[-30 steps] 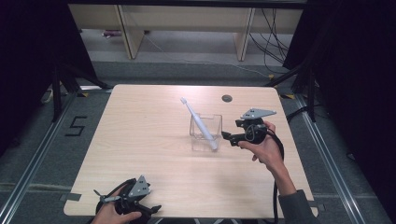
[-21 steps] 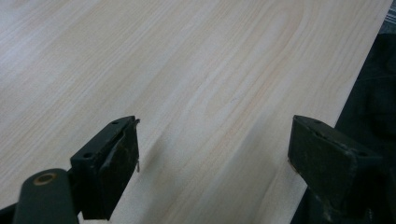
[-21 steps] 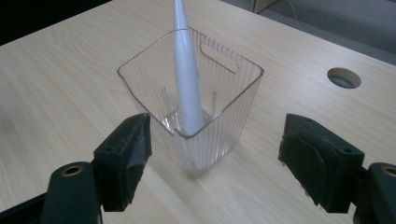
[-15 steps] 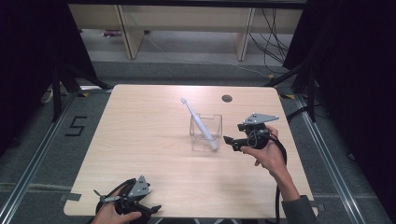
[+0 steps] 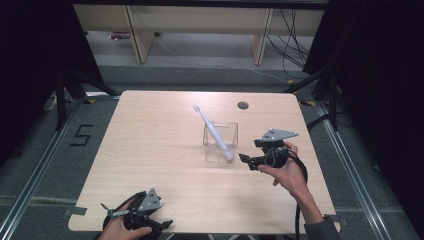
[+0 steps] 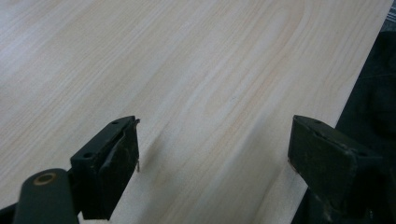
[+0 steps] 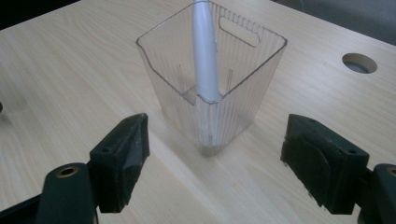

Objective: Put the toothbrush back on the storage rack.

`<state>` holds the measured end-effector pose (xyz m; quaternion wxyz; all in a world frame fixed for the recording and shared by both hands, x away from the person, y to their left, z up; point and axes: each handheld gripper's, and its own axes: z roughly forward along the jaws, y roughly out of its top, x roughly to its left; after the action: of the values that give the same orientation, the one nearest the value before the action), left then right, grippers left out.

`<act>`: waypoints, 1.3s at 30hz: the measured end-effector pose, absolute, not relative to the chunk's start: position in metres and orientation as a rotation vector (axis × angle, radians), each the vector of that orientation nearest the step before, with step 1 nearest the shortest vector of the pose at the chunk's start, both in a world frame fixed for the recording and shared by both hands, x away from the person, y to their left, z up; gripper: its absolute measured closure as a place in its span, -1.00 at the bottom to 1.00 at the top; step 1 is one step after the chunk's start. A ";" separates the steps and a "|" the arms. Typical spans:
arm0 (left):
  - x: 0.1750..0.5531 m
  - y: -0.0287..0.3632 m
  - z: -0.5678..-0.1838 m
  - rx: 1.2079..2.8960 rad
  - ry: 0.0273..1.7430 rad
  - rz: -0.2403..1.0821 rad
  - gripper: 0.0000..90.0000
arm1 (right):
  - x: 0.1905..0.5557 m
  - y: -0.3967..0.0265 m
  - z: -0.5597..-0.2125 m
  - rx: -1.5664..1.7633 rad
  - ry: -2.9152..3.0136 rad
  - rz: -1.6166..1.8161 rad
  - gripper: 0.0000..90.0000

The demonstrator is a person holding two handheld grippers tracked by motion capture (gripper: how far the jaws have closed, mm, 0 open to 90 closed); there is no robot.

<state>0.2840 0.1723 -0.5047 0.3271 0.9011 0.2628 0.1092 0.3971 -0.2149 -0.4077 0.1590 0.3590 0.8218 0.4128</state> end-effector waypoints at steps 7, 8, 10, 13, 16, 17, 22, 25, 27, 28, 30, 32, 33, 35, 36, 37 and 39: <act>0.284 0.172 -0.504 2.370 0.682 0.279 -0.65 | 0.391 -0.218 -0.413 1.039 2.349 1.187 -0.51; 0.284 0.173 -0.504 2.370 0.683 0.280 -0.65 | 0.391 -0.220 -0.414 1.012 2.341 1.181 -0.52; 0.285 0.173 -0.504 2.369 0.685 0.282 -0.65 | 0.389 -0.221 -0.416 1.033 2.349 1.189 -0.53; 0.284 0.173 -0.504 2.359 0.692 0.291 -0.65 | 0.387 -0.223 -0.421 1.036 2.341 1.191 -0.54; 0.285 0.173 -0.504 2.368 0.690 0.282 -0.65 | 0.383 -0.222 -0.423 1.080 2.355 1.202 -0.55; 0.285 0.173 -0.504 2.365 0.692 0.284 -0.65 | 0.383 -0.224 -0.425 1.040 2.346 1.198 -0.55; 0.284 0.173 -0.504 2.354 0.694 0.291 -0.65 | 0.380 -0.224 -0.432 1.040 2.340 1.214 -0.55; 0.285 0.173 -0.504 2.354 0.696 0.291 -0.65 | 0.377 -0.225 -0.436 1.067 2.354 1.199 -0.55; 0.285 0.174 -0.504 2.357 0.691 0.290 -0.65 | 0.377 -0.225 -0.438 1.048 2.362 1.198 -0.55; 0.286 0.174 -0.504 2.364 0.691 0.284 -0.65 | 0.375 -0.226 -0.439 1.041 2.356 1.194 -0.54; 0.285 0.174 -0.504 2.363 0.695 0.284 -0.65 | 0.373 -0.225 -0.439 1.067 2.357 1.201 -0.54; 0.285 0.174 -0.504 2.357 0.694 0.292 -0.65 | 0.371 -0.225 -0.441 1.079 2.352 1.218 -0.54; 0.285 0.173 -0.504 2.350 0.697 0.293 -0.65 | 0.370 -0.226 -0.441 1.068 2.362 1.201 -0.54; 0.285 0.173 -0.504 2.353 0.697 0.294 -0.65 | 0.367 -0.226 -0.443 1.092 2.363 1.198 -0.54; 0.285 0.174 -0.504 2.356 0.695 0.293 -0.65 | 0.367 -0.227 -0.444 1.070 2.367 1.187 -0.54; 0.285 0.174 -0.504 2.356 0.695 0.293 -0.65 | 0.366 -0.227 -0.445 1.076 2.367 1.187 -0.54; 0.285 0.174 -0.504 2.356 0.695 0.292 -0.65 | 0.367 -0.230 -0.447 1.052 2.374 1.176 -0.54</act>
<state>0.2848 0.1735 -0.5042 0.3278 0.8999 0.2653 0.1114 0.3668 -0.2301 -0.4466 0.1450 0.3650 0.8241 0.4082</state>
